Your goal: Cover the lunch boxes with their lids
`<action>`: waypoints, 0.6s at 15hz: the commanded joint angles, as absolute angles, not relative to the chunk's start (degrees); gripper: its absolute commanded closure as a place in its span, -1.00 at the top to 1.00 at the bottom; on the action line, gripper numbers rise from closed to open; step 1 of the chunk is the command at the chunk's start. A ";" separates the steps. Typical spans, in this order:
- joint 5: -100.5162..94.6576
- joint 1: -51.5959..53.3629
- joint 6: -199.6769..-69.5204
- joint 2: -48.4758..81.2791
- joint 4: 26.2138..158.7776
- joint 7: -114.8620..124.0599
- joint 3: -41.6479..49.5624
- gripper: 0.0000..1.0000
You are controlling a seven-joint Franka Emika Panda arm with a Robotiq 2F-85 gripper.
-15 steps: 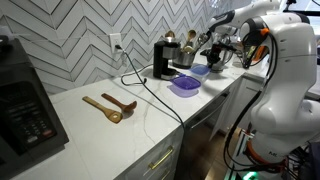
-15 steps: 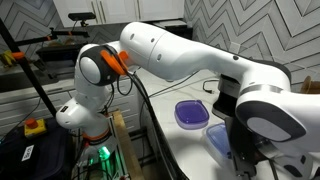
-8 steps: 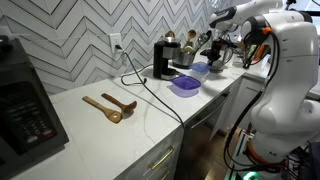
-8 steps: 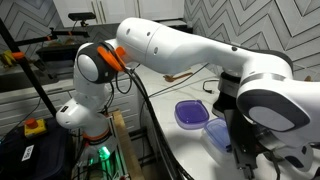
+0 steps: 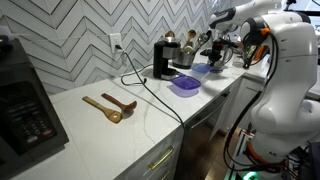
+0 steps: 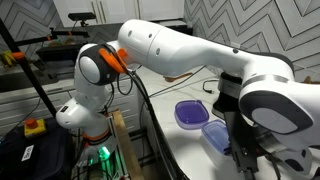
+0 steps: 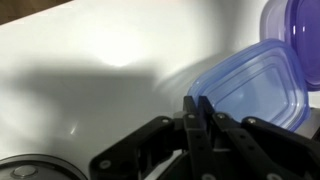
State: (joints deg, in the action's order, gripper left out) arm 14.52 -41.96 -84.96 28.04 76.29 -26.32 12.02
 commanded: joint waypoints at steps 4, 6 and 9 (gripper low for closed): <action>14.76 -42.90 -83.43 30.97 73.56 -27.18 11.37 -0.96; 14.61 -42.95 -83.23 31.50 72.89 -27.17 11.26 -0.96; 14.30 -42.86 -83.27 32.14 72.23 -27.23 11.14 -0.96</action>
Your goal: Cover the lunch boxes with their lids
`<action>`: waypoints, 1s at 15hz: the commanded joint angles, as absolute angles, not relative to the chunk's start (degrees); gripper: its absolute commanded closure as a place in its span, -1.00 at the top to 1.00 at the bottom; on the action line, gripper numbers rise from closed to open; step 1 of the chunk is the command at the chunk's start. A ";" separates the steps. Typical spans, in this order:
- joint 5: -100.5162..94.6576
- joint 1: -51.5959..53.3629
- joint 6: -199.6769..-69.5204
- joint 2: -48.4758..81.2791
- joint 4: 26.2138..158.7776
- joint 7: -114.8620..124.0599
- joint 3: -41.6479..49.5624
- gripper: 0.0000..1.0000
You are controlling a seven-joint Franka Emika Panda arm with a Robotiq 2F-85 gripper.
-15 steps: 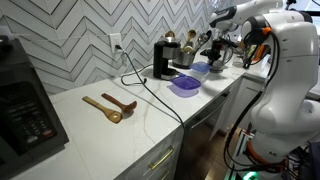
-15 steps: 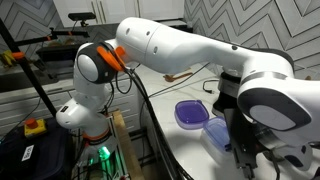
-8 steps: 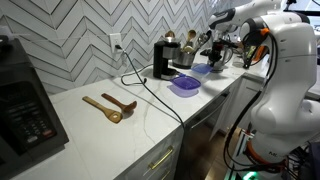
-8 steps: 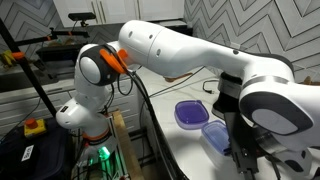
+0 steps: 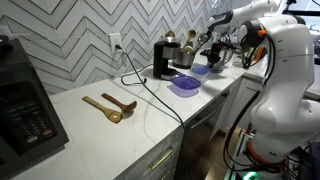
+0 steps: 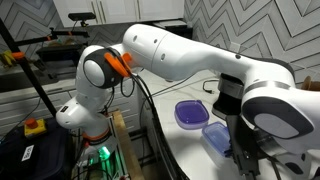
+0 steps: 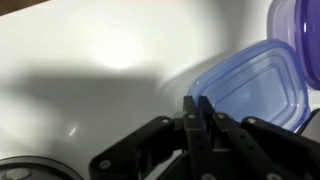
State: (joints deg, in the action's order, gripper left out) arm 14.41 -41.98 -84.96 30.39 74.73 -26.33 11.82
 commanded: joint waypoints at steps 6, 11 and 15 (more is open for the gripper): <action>14.58 -43.10 -81.43 33.44 70.79 -27.18 10.63 -0.96; 13.87 -43.08 -80.87 34.22 69.86 -27.06 10.74 -0.96; 13.78 -43.35 -81.19 34.18 69.49 -26.95 10.80 -0.96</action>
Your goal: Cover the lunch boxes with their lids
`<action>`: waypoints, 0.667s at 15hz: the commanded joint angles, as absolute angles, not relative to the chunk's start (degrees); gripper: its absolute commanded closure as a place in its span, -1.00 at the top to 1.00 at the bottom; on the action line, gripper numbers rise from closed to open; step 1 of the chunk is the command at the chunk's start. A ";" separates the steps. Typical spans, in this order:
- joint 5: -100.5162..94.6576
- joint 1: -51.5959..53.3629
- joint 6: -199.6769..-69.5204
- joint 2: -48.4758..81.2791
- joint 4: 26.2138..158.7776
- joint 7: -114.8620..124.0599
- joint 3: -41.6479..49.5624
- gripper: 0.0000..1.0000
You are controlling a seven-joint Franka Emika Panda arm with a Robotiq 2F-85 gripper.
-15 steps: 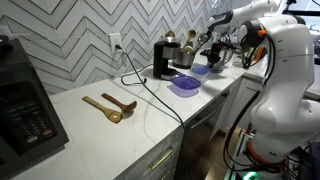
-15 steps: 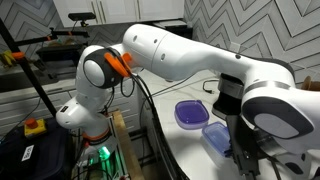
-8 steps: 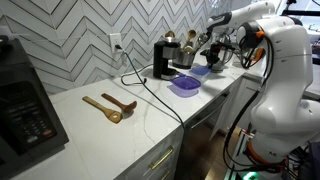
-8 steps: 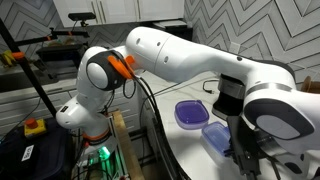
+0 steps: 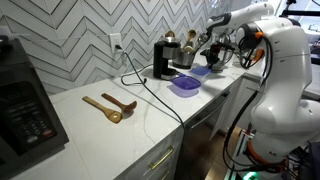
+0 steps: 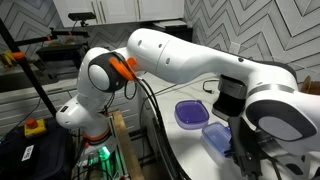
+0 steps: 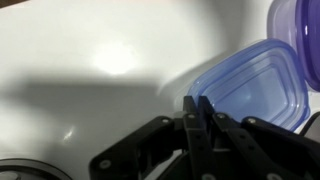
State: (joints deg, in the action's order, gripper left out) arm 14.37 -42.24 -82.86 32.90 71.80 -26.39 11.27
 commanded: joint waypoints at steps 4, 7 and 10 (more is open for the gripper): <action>13.51 -43.46 -81.28 34.55 69.60 -26.88 10.74 -0.96; 13.92 -43.51 -81.19 34.77 69.68 -27.02 10.45 -0.96; 13.96 -43.48 -81.13 35.02 69.68 -27.05 10.25 -0.96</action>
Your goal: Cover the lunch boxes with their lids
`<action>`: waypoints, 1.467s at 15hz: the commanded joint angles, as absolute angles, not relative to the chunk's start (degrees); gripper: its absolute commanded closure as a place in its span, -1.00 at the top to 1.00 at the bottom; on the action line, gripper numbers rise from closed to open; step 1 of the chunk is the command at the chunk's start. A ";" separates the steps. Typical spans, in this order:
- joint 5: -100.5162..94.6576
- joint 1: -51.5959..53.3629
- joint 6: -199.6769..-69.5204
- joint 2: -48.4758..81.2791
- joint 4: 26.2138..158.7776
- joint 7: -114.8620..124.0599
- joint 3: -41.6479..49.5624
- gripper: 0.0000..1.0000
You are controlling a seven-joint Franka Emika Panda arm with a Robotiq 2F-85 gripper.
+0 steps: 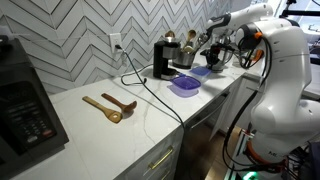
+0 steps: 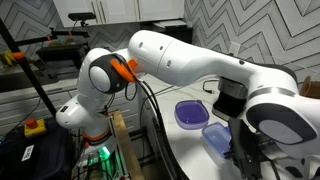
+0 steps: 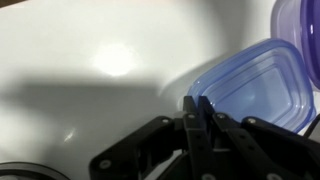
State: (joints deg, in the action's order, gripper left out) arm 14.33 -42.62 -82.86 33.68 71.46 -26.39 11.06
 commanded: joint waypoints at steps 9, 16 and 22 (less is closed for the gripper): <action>13.46 -43.28 -81.48 34.95 69.50 -26.82 10.22 -0.34; 13.49 -42.24 -82.84 32.34 71.48 -27.42 10.82 0.62; 13.27 -39.77 -86.07 24.61 78.43 -26.83 10.84 1.00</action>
State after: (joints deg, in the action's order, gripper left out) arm 14.29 -41.29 -83.28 30.47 71.54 -26.62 10.73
